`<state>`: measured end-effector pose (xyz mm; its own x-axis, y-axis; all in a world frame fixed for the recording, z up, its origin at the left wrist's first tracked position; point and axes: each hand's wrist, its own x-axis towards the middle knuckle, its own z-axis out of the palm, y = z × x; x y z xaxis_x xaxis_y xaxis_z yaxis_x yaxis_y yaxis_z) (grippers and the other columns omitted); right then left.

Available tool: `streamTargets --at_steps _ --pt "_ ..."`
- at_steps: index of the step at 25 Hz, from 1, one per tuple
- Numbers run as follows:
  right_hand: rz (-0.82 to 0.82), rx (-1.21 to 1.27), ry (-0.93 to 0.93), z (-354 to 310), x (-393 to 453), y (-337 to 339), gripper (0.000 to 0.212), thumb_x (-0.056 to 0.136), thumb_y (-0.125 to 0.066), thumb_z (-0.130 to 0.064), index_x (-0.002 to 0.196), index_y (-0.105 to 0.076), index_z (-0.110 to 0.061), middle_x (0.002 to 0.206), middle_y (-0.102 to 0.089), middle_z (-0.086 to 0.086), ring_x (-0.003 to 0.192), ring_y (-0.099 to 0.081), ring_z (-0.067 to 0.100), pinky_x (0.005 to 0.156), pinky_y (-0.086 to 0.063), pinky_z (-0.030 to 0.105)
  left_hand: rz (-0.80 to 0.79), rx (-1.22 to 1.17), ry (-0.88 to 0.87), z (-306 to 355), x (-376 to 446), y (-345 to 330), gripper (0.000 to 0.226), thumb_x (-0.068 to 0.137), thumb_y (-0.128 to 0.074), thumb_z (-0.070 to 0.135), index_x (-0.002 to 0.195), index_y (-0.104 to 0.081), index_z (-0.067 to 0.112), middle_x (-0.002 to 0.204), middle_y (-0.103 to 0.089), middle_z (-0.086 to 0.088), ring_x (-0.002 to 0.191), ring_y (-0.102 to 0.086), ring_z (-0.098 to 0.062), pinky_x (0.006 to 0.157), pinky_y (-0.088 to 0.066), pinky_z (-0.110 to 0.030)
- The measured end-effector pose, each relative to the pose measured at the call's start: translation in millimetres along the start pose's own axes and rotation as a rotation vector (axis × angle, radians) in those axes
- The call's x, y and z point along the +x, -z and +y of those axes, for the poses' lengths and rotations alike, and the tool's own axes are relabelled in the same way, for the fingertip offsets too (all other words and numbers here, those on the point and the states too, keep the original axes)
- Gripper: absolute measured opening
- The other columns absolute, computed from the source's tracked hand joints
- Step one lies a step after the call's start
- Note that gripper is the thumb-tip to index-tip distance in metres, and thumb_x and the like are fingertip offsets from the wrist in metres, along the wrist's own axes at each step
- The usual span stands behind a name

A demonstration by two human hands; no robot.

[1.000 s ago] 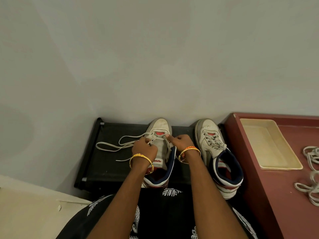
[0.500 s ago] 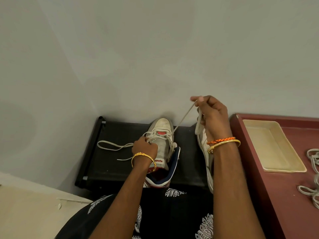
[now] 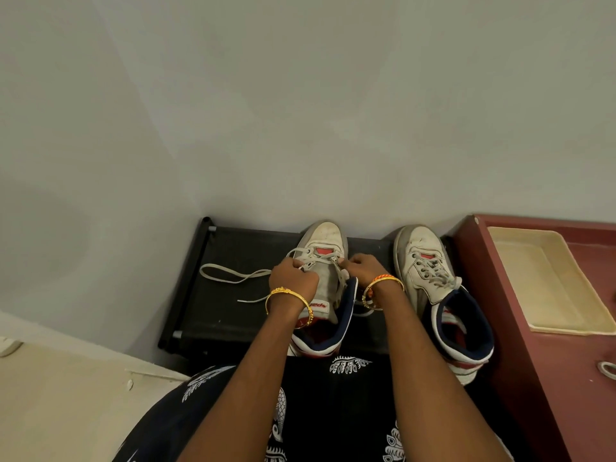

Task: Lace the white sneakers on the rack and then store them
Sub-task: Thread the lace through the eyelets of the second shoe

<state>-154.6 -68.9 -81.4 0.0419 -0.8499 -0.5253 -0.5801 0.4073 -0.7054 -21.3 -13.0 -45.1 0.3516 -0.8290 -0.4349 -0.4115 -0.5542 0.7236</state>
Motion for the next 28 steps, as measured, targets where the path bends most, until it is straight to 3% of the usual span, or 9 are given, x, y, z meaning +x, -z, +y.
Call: streamTargets --at_steps 5,10,14,19,21,23,25,27,28 --pt "0.042 0.076 0.155 10.7 5.5 3.3 0.018 0.087 -0.064 -0.015 0.076 -0.05 -0.021 0.088 -0.057 0.002 0.094 -0.054 0.021 0.086 -0.045 0.034 -0.008 -0.005 0.011 -0.3 1.8 -0.7 0.033 0.09 -0.048 0.005 0.123 -0.052 0.007 0.126 -0.055 -0.011 0.11 -0.053 -0.024 0.079 -0.041 -0.025" --pt "-0.035 -0.014 0.14 1.3 -0.8 5.2 0.016 0.096 -0.051 -0.019 0.081 -0.051 -0.011 0.075 -0.051 0.005 0.07 -0.047 0.016 0.066 -0.04 0.026 -0.012 0.039 -0.014 -1.8 7.3 -3.6 0.039 0.087 -0.054 0.001 0.125 -0.052 0.009 0.13 -0.053 -0.012 0.116 -0.052 -0.027 0.092 -0.045 -0.032" --pt "-0.096 0.466 0.207 -24.3 -35.2 37.2 0.024 0.099 -0.044 -0.01 0.074 -0.046 -0.012 0.054 -0.034 -0.003 0.04 -0.03 0.004 0.035 -0.025 0.015 0.004 0.051 0.011 -6.9 15.6 -7.4 0.044 0.085 -0.058 0.002 0.128 -0.049 0.009 0.131 -0.051 -0.014 0.117 -0.051 -0.029 0.094 -0.047 -0.035" --pt "-0.184 0.903 0.33 -38.4 -59.1 69.7 0.031 0.097 -0.04 -0.008 0.067 -0.043 -0.013 0.052 -0.031 -0.005 0.038 -0.024 0.003 0.032 -0.02 0.011 0.003 0.053 0.047 -9.5 20.7 -10.1 0.048 0.084 -0.06 0.006 0.13 -0.047 0.012 0.134 -0.047 -0.015 0.122 -0.046 -0.033 0.098 -0.046 -0.042" --pt "-0.131 0.783 0.234 -36.2 -51.5 65.2 0.029 0.094 -0.043 -0.011 0.065 -0.04 -0.014 0.053 -0.032 -0.004 0.037 -0.025 0.004 0.032 -0.02 0.012 -0.024 0.04 0.045 -11.7 22.9 -9.6 0.048 0.083 -0.06 0.01 0.129 -0.047 0.014 0.134 -0.047 -0.014 0.122 -0.046 -0.032 0.098 -0.046 -0.044" --pt "0.101 0.297 0.099 -28.1 -41.0 55.7 0.024 0.089 -0.051 -0.016 0.066 -0.045 -0.013 0.059 -0.039 0.001 0.043 -0.037 0.009 0.04 -0.03 0.018 -0.094 -0.093 0.061 -10.9 25.0 -5.4 0.049 0.078 -0.064 0.026 0.123 -0.048 0.019 0.131 -0.048 -0.011 0.118 -0.049 -0.03 0.097 -0.047 -0.045" --pt "0.266 -0.081 0.04 -14.9 -32.2 42.3 0.009 0.086 -0.059 -0.015 0.082 -0.053 -0.01 0.074 -0.051 0.005 0.068 -0.05 0.019 0.061 -0.04 0.026 -0.134 -0.296 0.099 -5.7 30.8 -0.2 0.044 0.082 -0.061 0.04 0.118 -0.052 0.017 0.117 -0.056 -0.007 0.103 -0.056 -0.023 0.083 -0.051 -0.037" --pt "0.227 -0.09 0.068 -7.9 -24.3 29.7 0.014 0.085 -0.061 -0.01 0.099 -0.059 -0.009 0.093 -0.06 0.008 0.084 -0.055 0.022 0.075 -0.044 0.028 -0.126 -0.372 0.114 -2.3 39.5 6.4 0.032 0.092 -0.053 0.032 0.114 -0.058 0.01 0.097 -0.06 -0.004 0.083 -0.056 -0.014 0.064 -0.044 -0.024" --pt "0.172 -0.038 0.101 -6.3 -20.0 24.6 0.016 0.085 -0.062 -0.009 0.101 -0.061 -0.009 0.098 -0.064 0.01 0.088 -0.058 0.022 0.079 -0.046 0.029 -0.132 -0.387 0.108 -4.1 44.1 9.6 0.027 0.093 -0.054 0.024 0.114 -0.061 0.008 0.095 -0.061 -0.004 0.081 -0.056 -0.013 0.064 -0.044 -0.024"
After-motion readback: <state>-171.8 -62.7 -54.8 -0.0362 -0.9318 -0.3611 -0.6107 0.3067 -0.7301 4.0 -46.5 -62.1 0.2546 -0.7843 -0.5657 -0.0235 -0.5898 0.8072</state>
